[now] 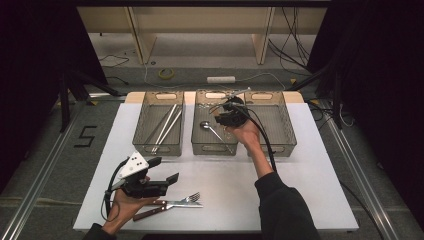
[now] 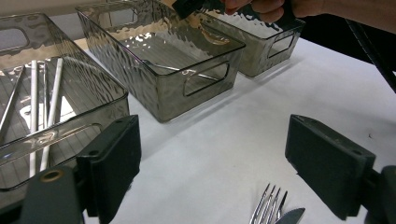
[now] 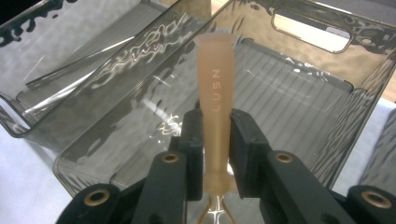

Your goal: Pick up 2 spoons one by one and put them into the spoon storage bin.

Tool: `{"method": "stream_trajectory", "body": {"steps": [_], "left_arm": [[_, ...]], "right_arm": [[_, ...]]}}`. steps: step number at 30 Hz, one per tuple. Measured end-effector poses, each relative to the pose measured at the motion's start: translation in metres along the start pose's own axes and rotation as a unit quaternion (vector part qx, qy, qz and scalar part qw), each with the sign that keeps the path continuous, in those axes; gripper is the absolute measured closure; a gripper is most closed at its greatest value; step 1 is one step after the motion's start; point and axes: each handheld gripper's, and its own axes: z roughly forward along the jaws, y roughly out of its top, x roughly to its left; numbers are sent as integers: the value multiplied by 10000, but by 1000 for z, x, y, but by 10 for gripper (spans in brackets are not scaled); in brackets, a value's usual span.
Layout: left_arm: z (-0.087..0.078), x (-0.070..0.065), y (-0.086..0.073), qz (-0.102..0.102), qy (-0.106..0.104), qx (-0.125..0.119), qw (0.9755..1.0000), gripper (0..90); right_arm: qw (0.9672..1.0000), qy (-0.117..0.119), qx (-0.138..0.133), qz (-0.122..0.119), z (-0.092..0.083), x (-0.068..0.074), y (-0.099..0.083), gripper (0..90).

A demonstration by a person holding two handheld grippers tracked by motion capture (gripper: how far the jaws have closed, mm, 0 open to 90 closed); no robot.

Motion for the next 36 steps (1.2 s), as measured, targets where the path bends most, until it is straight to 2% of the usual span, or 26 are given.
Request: {"method": "stream_trajectory", "body": {"steps": [10, 13, 17, 19, 22, 25, 27, 29, 34, 36], "left_arm": [[1, 1, -1, 45, 38, 55, 10000, 178], [0, 1, -1, 56, 38, 54, 10000, 178], [0, 1, -1, 59, 46, 54, 10000, 178], [0, 1, 0, 63, 41, 61, 10000, 178], [1, 2, -1, 50, 35, 79, 10000, 178], [1, 2, -1, 37, 8, 112, 9999, 178], [1, 2, 0, 76, 7, 136, 9999, 178], [1, 3, 0, 20, -9, 149, 9999, 178], [0, 4, 2, 44, -37, 270, 9996, 178], [0, 5, 3, 46, -38, 290, 9996, 178]], "right_arm": [[9999, -47, 141, -11, 10, 0, -6, 755], [9996, 10, 271, 44, 13, 0, -8, 676], [9997, 61, 218, 122, 10, 1, -6, 615], [9997, 173, 127, 109, 6, 0, -6, 587], [9996, 248, 130, 105, -1, 1, -6, 545], [9989, 467, 63, 55, -11, 2, -9, 472], [9986, 530, -19, -17, -19, 5, -12, 428], [9979, 647, -74, -55, -27, 7, -15, 389], [9967, 694, -279, -306, -48, 15, -29, 356], [9961, 754, -332, -324, -55, 17, -37, 342]]}}
